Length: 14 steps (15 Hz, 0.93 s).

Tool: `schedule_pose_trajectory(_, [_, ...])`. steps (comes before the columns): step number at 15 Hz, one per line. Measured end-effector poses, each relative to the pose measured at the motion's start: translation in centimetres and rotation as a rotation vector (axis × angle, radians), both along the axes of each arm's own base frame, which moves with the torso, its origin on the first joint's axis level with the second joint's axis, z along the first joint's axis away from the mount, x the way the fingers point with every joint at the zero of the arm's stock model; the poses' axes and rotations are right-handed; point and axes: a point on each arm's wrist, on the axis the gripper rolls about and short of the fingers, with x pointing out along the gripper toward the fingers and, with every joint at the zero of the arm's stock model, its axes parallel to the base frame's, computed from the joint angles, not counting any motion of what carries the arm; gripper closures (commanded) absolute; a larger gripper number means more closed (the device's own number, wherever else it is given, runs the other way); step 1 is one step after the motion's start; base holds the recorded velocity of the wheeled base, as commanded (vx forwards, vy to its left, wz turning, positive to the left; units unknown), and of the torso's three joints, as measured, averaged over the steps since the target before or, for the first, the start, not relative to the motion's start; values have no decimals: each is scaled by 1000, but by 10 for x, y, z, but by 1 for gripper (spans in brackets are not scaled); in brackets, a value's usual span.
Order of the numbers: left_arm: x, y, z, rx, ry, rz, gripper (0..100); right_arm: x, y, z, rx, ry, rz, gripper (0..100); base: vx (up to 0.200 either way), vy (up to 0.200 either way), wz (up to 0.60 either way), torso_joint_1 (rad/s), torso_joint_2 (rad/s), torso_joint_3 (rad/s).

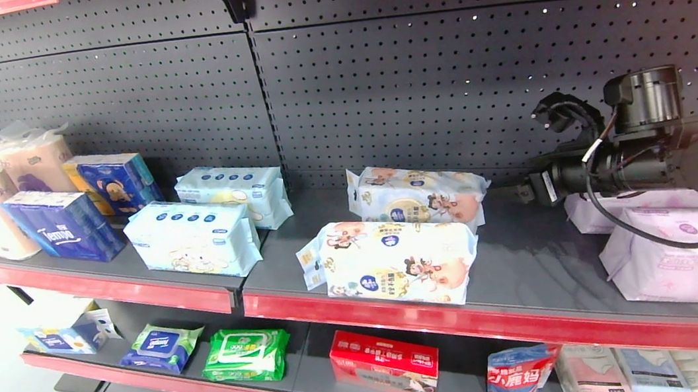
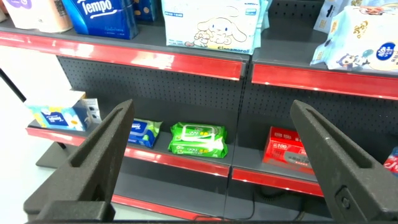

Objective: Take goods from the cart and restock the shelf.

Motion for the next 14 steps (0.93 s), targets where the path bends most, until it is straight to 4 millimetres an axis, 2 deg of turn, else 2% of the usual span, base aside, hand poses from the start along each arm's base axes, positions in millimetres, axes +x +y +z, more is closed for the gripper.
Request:
schedule_pose_trajectory(3, [0,0,0,0,0,0,0,-9,-2,5,-13,-6,-67,0,0,0,0,0,0,0])
schedule_pose_trajectory(6, [0,0,0,0,0,-1,0,-17,3,11,57,8,-94,0,0,0,0,0,0,0])
schedule_pose_trajectory(11, [0,0,0,0,0,0,0,-35,18,19,129,21,-5,0,0,0,0,0,0,0])
schedule_pose_trajectory(14, [0,0,0,0,0,0,0,-51,24,14,129,27,35,0,0,0,0,0,0,0])
